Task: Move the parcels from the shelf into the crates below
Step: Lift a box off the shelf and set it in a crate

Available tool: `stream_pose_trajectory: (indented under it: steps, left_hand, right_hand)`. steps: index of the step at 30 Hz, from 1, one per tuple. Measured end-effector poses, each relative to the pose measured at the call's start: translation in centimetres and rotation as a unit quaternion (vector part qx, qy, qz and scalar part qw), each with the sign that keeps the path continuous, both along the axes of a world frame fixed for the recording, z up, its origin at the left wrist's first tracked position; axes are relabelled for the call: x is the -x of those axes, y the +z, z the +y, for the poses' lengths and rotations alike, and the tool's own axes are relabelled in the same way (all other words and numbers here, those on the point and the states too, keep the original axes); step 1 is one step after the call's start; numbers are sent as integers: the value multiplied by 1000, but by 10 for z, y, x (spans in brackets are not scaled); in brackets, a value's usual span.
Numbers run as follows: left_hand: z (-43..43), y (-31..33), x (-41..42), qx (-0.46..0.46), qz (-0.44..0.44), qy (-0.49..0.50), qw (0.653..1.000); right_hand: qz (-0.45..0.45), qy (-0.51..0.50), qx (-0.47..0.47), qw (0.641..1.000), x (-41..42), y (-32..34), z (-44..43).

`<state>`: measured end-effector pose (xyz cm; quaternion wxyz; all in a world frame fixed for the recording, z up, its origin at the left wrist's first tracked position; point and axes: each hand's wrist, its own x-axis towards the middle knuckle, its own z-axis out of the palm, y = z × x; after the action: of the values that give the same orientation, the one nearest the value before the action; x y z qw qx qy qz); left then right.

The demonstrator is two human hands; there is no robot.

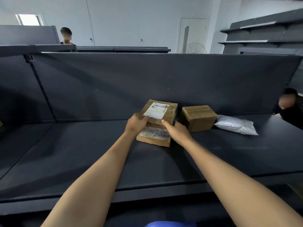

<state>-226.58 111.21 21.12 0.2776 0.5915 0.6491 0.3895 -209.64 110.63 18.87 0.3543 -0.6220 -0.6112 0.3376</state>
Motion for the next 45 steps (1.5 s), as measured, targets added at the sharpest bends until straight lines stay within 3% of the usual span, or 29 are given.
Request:
stream_pose_trajectory:
  steps: [10, 18, 23, 30, 38, 42, 45]
  left_hand:
    - [-95, -16, -10, -46, -60, 87, 993]
    - [-226, -20, -23, -102, -319, 85, 938]
    - [-301, -33, -34, -119, -403, 101, 902]
    - [-391, -57, -41, -88, -447, 124, 881]
    - [-480, -84, -35, -72, -503, 184, 842]
    - [-511, -90, -26, -73, -490, 174, 851]
    - [-526, -93, -17, -61, -445, 142, 882]
  right_hand:
    - [100, 42, -33, 994, -3, 1, -82]
    - [268, 43, -62, 961, -6, -10, -206]
    - [298, 75, -78, 949, -11, -25, -277]
    - [297, 103, -74, 946, -15, -47, -363]
    - [321, 104, 8, 941, -1, -60, -433]
    - [328, 104, 16, 939, 8, -63, -464]
    - [333, 107, 8, 937, 10, -67, -480]
